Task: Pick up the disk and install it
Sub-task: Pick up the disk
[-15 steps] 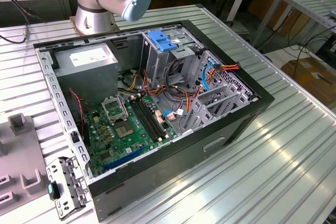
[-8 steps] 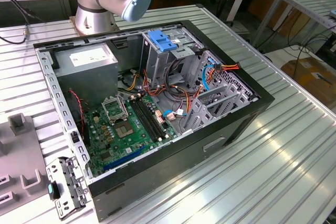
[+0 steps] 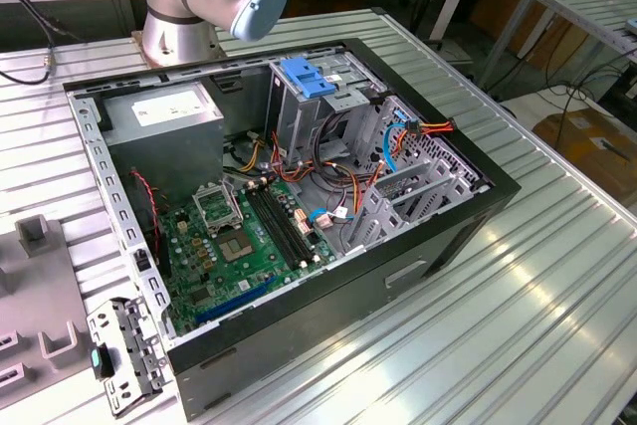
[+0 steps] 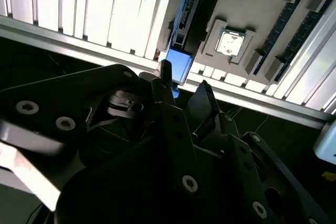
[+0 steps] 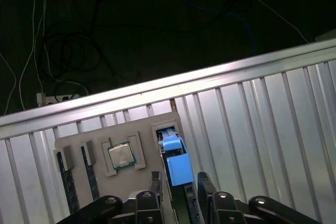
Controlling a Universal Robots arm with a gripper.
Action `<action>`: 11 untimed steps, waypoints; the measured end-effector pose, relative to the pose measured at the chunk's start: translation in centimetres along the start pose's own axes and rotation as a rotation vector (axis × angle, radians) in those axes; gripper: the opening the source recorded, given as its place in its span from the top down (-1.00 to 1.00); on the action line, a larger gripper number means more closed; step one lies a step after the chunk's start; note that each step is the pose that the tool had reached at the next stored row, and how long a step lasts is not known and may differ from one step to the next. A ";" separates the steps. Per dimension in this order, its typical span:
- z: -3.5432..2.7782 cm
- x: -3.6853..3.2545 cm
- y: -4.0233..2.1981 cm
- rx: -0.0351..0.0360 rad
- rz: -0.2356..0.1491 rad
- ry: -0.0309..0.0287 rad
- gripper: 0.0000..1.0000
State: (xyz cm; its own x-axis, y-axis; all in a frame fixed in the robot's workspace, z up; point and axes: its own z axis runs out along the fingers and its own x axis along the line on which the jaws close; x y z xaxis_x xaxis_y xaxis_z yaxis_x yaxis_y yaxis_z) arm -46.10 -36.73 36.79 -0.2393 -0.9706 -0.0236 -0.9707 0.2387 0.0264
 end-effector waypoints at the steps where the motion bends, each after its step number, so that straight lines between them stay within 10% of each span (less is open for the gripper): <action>1: 0.00 0.00 0.00 0.0001 0.000 0.0000 0.18; 11: 0.04 0.01 0.00 0.0019 -0.028 0.0002 0.04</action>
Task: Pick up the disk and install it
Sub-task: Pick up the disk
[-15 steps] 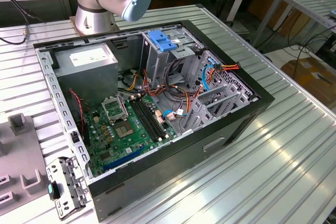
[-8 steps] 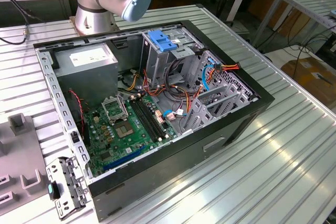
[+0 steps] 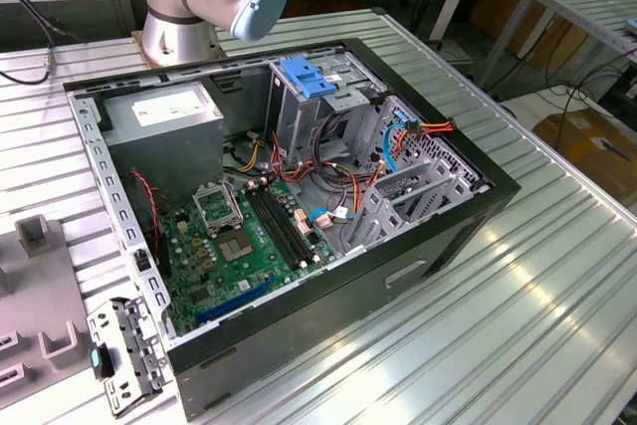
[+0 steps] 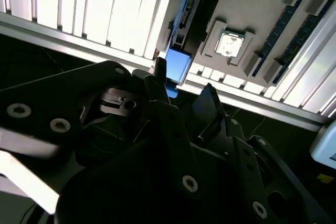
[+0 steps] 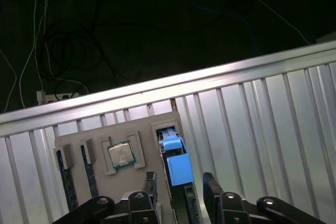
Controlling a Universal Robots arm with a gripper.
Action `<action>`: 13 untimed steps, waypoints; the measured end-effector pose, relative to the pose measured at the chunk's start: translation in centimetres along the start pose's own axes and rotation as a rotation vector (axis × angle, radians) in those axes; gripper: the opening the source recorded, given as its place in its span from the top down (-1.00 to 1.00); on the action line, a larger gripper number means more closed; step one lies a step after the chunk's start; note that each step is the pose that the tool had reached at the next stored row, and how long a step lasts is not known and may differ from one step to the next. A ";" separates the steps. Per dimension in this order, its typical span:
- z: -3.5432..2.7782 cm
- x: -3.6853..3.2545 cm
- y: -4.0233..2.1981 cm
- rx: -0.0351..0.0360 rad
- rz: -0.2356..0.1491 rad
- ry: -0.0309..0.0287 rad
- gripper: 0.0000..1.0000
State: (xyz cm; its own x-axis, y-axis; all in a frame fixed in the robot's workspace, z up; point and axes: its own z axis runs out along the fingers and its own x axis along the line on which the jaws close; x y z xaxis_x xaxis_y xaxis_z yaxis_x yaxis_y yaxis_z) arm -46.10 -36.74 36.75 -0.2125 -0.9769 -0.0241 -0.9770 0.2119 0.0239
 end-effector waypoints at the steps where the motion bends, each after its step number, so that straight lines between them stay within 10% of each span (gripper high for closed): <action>1: 0.06 0.00 0.00 0.0010 -0.018 -0.0001 0.04; 13: 1.54 0.36 0.38 0.0023 -0.134 0.0018 0.04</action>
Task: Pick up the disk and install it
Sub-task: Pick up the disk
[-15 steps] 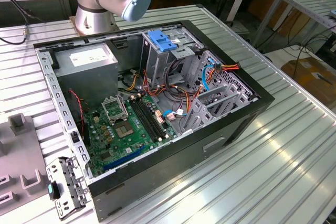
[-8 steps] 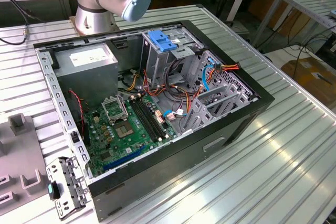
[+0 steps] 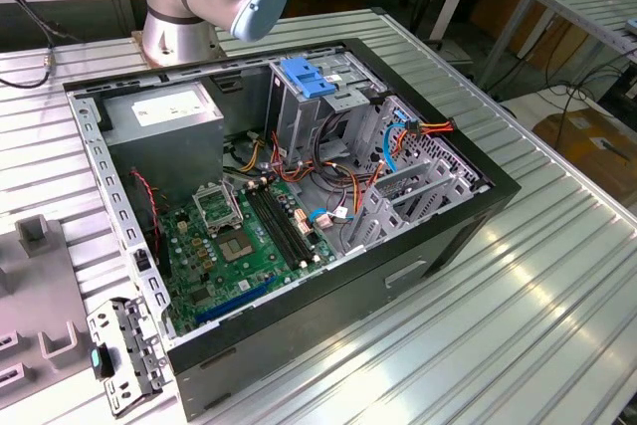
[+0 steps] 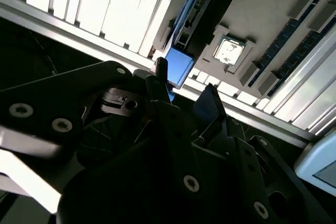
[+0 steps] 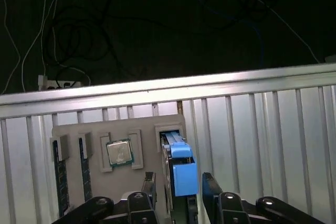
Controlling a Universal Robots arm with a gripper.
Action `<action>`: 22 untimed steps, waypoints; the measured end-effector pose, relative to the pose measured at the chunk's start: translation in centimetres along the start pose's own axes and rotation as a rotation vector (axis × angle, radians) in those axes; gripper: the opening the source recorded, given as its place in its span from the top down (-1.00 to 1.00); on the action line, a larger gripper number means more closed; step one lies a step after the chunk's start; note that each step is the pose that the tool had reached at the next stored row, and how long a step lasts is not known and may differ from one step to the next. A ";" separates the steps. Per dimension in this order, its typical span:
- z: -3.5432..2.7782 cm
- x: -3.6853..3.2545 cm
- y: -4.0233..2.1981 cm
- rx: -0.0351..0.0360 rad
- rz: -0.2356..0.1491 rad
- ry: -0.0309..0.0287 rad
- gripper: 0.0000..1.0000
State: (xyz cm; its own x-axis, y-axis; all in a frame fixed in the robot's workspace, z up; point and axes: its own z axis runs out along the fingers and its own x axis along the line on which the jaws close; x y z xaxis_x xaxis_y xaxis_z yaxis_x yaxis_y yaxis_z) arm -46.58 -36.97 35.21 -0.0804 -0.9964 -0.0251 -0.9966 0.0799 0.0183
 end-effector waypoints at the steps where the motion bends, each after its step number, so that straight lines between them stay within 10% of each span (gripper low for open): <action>1: 0.09 0.01 -0.01 -0.0005 -0.017 0.0003 0.04; 22: 3.67 -0.71 -0.11 0.0033 -0.058 0.0008 0.04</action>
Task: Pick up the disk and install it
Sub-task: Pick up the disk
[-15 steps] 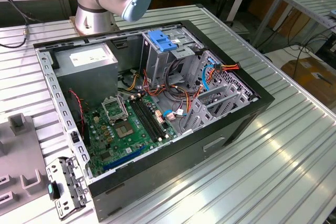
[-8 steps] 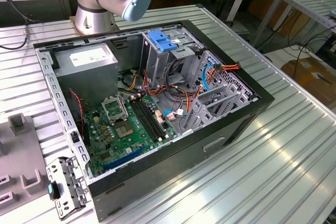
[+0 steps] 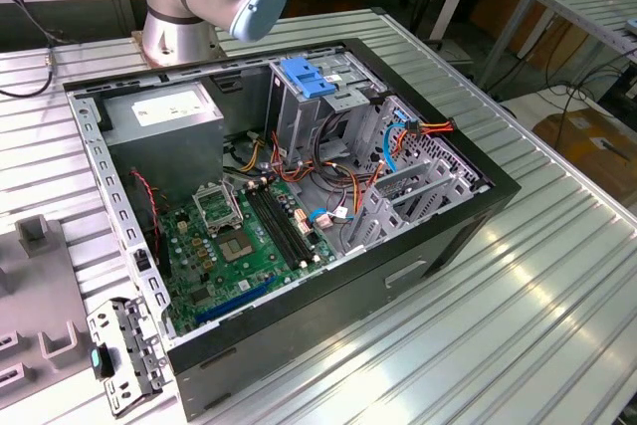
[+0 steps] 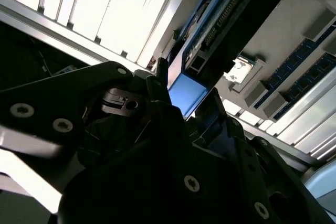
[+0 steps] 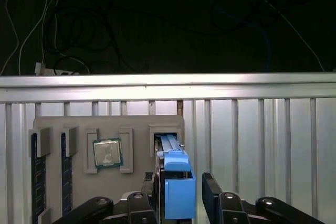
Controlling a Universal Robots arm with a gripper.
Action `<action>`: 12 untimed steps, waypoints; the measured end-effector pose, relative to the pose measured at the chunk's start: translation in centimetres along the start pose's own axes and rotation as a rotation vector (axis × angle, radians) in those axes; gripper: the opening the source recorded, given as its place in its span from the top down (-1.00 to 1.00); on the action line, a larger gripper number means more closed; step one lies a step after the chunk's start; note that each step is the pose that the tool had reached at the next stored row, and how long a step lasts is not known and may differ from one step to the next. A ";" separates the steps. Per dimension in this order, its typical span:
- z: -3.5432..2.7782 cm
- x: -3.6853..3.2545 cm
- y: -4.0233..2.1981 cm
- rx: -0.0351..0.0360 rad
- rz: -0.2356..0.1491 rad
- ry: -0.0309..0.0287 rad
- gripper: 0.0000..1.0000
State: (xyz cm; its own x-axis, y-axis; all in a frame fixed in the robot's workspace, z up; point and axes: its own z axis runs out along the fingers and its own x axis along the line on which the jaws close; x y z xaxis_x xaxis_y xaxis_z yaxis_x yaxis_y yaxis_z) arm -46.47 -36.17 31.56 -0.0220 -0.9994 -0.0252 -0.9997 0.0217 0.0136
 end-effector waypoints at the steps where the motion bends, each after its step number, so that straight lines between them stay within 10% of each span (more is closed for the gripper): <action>1: 0.12 0.02 0.00 -0.0002 0.000 0.0001 0.04; 12: 1.17 0.52 -0.01 0.0011 0.000 0.0000 0.04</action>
State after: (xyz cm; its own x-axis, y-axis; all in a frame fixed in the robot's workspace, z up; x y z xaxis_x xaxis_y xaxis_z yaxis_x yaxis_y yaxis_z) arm -46.48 -36.66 30.38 -0.0218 -0.9994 -0.0252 -0.9997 0.0215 0.0125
